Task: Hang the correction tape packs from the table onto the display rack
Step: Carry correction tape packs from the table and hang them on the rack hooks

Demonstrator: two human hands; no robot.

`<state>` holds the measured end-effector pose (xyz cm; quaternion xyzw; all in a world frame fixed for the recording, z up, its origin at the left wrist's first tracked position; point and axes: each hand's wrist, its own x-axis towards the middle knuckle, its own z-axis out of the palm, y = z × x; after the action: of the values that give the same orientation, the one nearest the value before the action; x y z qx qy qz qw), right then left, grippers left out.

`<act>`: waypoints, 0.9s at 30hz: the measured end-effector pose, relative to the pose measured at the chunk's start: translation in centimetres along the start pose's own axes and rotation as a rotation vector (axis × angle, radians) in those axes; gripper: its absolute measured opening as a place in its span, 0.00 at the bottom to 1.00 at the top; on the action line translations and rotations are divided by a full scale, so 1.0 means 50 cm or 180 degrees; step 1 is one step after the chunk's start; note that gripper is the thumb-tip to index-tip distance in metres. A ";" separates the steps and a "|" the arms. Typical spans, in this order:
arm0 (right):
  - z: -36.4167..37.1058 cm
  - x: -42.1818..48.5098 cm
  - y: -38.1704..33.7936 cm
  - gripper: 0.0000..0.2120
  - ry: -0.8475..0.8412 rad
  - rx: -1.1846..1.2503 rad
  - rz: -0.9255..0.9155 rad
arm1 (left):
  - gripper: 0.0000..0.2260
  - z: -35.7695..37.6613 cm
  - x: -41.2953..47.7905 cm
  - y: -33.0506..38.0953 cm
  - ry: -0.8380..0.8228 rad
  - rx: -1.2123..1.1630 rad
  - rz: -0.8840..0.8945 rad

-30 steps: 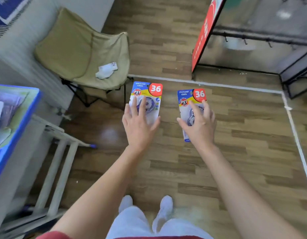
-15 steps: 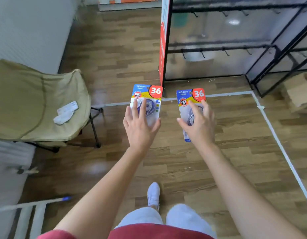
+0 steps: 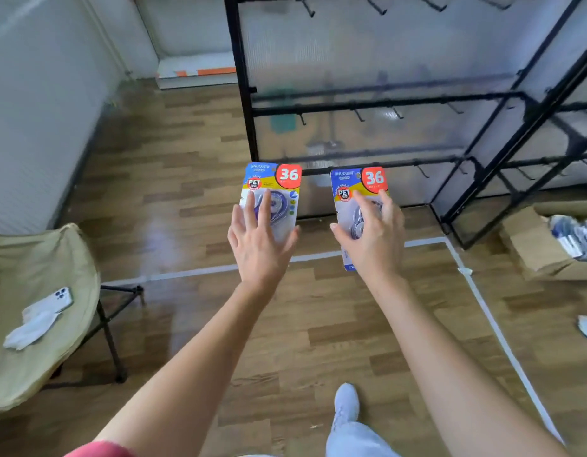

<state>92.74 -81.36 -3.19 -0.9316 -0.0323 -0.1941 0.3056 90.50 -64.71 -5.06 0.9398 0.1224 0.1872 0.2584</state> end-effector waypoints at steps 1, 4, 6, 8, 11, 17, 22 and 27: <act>-0.010 0.042 0.021 0.29 -0.0019 -0.0021 -0.0032 | 0.33 0.022 0.024 0.035 0.0054 -0.0038 -0.0048; -0.041 0.166 0.084 0.29 -0.0061 -0.0070 -0.0179 | 0.33 0.076 0.101 0.138 0.0300 -0.0190 -0.0048; -0.061 0.239 0.117 0.29 0.0000 -0.0028 -0.0254 | 0.32 0.103 0.149 0.196 0.0440 -0.0261 -0.0001; -0.077 0.302 0.141 0.29 0.0060 0.0015 -0.0331 | 0.33 0.125 0.198 0.245 0.0538 -0.0305 0.0032; -0.092 0.391 0.168 0.29 0.0132 0.0073 -0.0430 | 0.33 0.150 0.276 0.307 0.0693 -0.0397 0.0113; -0.109 0.561 0.209 0.30 0.0394 0.0088 -0.0607 | 0.33 0.187 0.422 0.403 0.0936 -0.0417 0.0350; -0.124 0.689 0.243 0.30 0.0590 0.0106 -0.0711 | 0.34 0.215 0.537 0.467 0.1113 -0.0486 0.0468; -0.142 0.778 0.276 0.30 0.0747 0.0128 -0.0750 | 0.34 0.245 0.603 0.523 0.1228 -0.0472 0.0548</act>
<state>128.67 -98.96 9.21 -0.8860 -0.1093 -0.3354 0.3010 126.21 -82.11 7.77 0.8720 0.0749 0.3933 0.2817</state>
